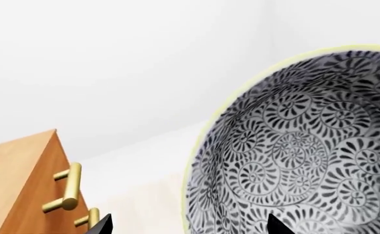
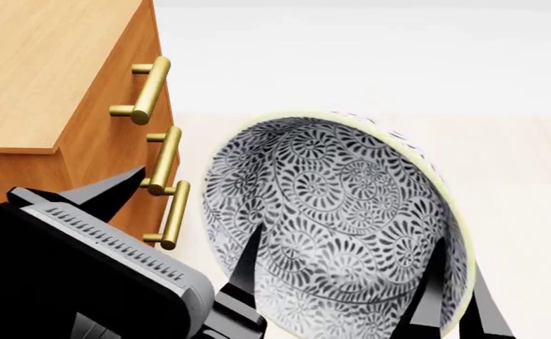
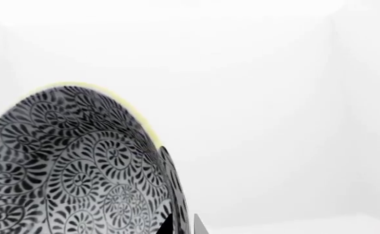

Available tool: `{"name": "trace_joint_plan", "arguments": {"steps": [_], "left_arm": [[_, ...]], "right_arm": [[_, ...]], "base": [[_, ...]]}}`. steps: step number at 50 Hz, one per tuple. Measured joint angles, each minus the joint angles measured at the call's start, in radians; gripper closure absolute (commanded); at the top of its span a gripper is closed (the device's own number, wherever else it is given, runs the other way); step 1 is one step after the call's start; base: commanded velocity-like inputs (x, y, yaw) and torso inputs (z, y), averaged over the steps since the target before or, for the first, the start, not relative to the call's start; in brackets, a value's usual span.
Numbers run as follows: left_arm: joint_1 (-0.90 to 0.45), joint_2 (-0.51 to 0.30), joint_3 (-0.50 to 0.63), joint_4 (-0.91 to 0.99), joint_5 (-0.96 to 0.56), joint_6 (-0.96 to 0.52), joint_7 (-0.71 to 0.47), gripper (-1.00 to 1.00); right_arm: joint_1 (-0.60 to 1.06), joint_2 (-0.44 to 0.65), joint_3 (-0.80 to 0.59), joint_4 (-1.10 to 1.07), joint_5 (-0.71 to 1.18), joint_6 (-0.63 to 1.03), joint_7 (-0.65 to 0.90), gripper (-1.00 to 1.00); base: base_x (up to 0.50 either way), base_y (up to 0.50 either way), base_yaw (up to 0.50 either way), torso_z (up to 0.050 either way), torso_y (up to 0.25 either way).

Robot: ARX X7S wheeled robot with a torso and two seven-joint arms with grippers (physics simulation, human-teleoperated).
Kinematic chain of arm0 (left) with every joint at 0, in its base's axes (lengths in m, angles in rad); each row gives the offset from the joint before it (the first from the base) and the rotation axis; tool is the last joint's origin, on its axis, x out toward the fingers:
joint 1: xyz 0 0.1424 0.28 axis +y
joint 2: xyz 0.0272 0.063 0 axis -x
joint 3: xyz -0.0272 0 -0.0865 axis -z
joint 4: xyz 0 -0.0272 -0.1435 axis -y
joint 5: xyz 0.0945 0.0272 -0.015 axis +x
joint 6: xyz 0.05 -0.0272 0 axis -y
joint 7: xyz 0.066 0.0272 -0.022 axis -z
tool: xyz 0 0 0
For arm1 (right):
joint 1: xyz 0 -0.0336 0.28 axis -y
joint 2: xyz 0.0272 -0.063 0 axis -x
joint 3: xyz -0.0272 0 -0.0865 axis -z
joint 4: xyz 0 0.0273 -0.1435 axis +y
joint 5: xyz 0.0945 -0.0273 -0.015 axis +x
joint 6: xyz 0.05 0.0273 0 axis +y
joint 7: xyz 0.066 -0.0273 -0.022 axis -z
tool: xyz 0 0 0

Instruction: Put the bowl on top of the cabinet.

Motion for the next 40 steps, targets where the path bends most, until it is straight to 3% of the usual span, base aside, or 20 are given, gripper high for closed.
{"name": "trace_joint_plan", "arguments": {"steps": [40], "left_arm": [[0.037, -0.033, 0.001, -0.020, 0.035, 0.019, 0.052, -1.00]], "right_arm": [[-0.093, 0.039, -0.016, -0.055, -0.051, -0.078, -0.008, 1.00]], "base": [[0.00, 0.00, 0.00, 0.000, 0.001]]}}
